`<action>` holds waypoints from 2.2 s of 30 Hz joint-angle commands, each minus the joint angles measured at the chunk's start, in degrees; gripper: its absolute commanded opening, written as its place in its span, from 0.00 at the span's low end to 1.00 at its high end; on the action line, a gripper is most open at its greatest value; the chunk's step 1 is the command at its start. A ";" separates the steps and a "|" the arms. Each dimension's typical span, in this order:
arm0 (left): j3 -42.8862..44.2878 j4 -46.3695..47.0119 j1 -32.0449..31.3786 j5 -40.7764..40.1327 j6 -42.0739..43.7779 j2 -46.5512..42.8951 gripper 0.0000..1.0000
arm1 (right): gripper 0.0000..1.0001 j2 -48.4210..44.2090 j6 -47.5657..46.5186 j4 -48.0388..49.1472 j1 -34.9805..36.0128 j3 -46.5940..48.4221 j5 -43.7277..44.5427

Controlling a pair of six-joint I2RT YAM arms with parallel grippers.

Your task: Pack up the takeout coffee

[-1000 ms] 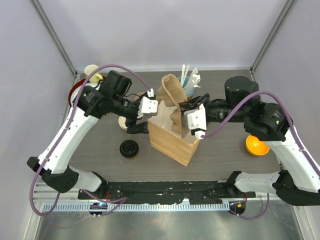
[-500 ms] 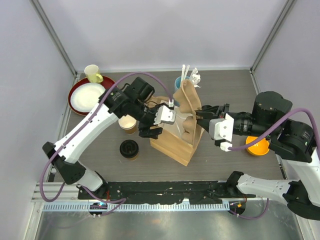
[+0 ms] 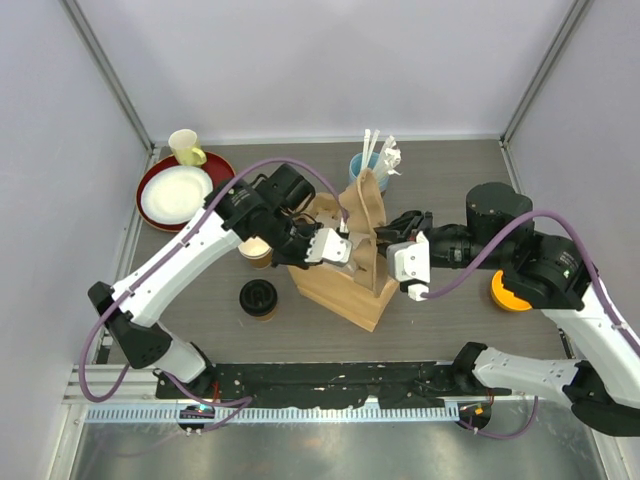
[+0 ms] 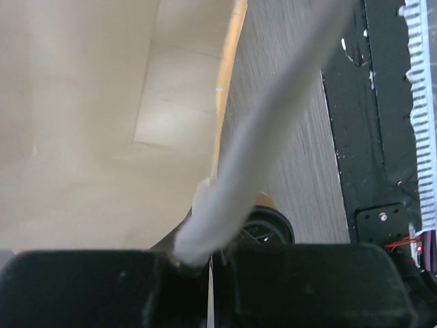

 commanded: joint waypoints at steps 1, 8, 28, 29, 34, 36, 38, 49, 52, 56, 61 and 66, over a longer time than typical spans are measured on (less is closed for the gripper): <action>0.40 -5.85 -1.14 3.46 10.93 -3.46 0.00 | 0.01 1.22 -1.96 -0.39 -1.07 -3.06 -0.80; 2.96 -12.70 -1.14 8.82 18.57 -4.16 0.00 | 0.01 -1.59 -2.05 0.22 -1.08 -8.85 0.59; -4.60 -15.17 -1.06 8.91 31.33 -8.91 0.00 | 0.01 2.97 -3.72 -12.24 3.90 -5.46 6.13; -4.86 -13.25 -1.06 8.13 29.33 -9.17 0.00 | 0.01 5.33 -2.50 -13.82 5.93 -4.21 9.80; -6.36 -8.58 -0.97 6.54 25.35 -10.05 0.00 | 0.01 10.97 4.02 -23.59 17.99 0.62 20.30; -6.88 -8.58 -1.06 6.36 25.00 -10.40 0.00 | 0.01 10.54 3.93 -23.33 18.96 0.90 20.03; -7.50 -8.40 -0.97 6.18 25.00 -10.75 0.00 | 0.01 10.45 3.32 -23.86 19.14 1.68 20.29; -8.38 -7.61 -1.06 9.08 23.16 -13.39 0.00 | 0.01 16.24 6.91 -25.53 19.23 0.55 19.59; -8.12 -7.17 -1.06 11.28 22.19 -13.66 0.00 | 0.01 17.39 7.27 -24.57 19.23 -0.06 18.80; -9.87 -6.91 -1.06 10.58 23.32 -14.53 0.00 | 0.01 16.86 6.74 -19.92 19.14 -3.23 15.73; -13.82 -4.45 -1.06 8.39 25.61 -16.20 0.00 | 0.01 16.86 5.16 -16.39 19.14 -4.91 10.98; -17.08 5.28 -1.14 4.70 26.84 -18.66 0.00 | 0.01 15.63 3.40 -17.70 19.14 1.31 10.88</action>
